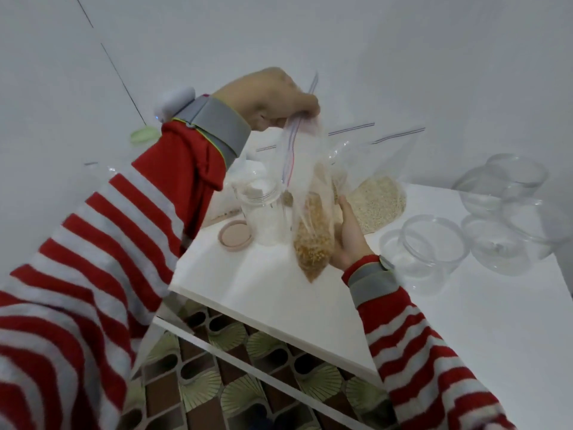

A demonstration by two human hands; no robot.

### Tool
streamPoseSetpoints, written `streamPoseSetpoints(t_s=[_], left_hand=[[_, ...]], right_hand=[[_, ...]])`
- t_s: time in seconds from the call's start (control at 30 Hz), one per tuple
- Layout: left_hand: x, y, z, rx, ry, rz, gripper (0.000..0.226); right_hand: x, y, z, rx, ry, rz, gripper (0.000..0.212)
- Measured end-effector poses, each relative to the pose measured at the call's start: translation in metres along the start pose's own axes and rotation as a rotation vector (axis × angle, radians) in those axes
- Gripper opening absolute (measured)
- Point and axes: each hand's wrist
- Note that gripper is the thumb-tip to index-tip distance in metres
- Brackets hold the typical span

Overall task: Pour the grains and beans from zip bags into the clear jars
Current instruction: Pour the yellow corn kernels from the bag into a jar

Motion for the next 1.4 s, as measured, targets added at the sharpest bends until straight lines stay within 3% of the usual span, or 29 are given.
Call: streamPoseSetpoints(t_s=[0.1, 0.23, 0.33, 0.5, 0.6, 0.73, 0.83, 0.97, 1.1, 1.3, 1.4], left_hand=[[-0.032, 0.009, -0.014, 0.102, 0.014, 0.011, 0.058], [-0.065, 0.017, -0.018, 0.298, 0.128, 0.032, 0.021], [-0.078, 0.020, -0.011, 0.364, 0.205, 0.071, 0.015], [-0.078, -0.004, 0.016, 0.381, 0.367, 0.071, 0.017], [-0.070, -0.021, 0.033, 0.351, 0.409, 0.055, 0.034], [-0.056, -0.039, 0.052, 0.348, 0.431, 0.065, 0.024], [-0.049, -0.048, 0.065, 0.343, 0.418, 0.087, 0.027], [-0.044, -0.054, 0.079, 0.339, 0.447, 0.111, 0.028], [-0.043, -0.057, 0.090, 0.346, 0.508, 0.117, 0.024], [-0.040, -0.057, 0.104, 0.373, 0.571, 0.107, 0.026], [-0.037, -0.057, 0.111, 0.372, 0.588, 0.108, 0.023]], right_hand=[[0.033, -0.003, 0.010, -0.162, -0.184, 0.196, 0.075], [0.059, -0.017, 0.035, -0.363, -0.184, 0.265, 0.074], [0.068, -0.018, 0.061, -0.494, -0.137, 0.229, 0.059], [0.064, -0.013, 0.098, -0.553, -0.059, 0.143, 0.038], [0.056, -0.009, 0.117, -0.586, 0.033, 0.053, 0.027], [0.043, -0.001, 0.131, -0.606, 0.141, -0.028, 0.019], [0.035, 0.001, 0.137, -0.634, 0.221, -0.074, 0.025], [0.030, -0.003, 0.145, -0.708, 0.313, -0.154, 0.061], [0.034, -0.007, 0.148, -0.783, 0.342, -0.183, 0.042], [0.042, -0.008, 0.148, -0.826, 0.385, -0.232, 0.053], [0.045, -0.007, 0.145, -0.829, 0.384, -0.232, 0.044]])
Point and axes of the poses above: each hand's wrist, its own y-axis away from the middle knuckle, its own x-axis out of the palm, z = x × y, and after that the axes turned 3 degrees about z, right-handed
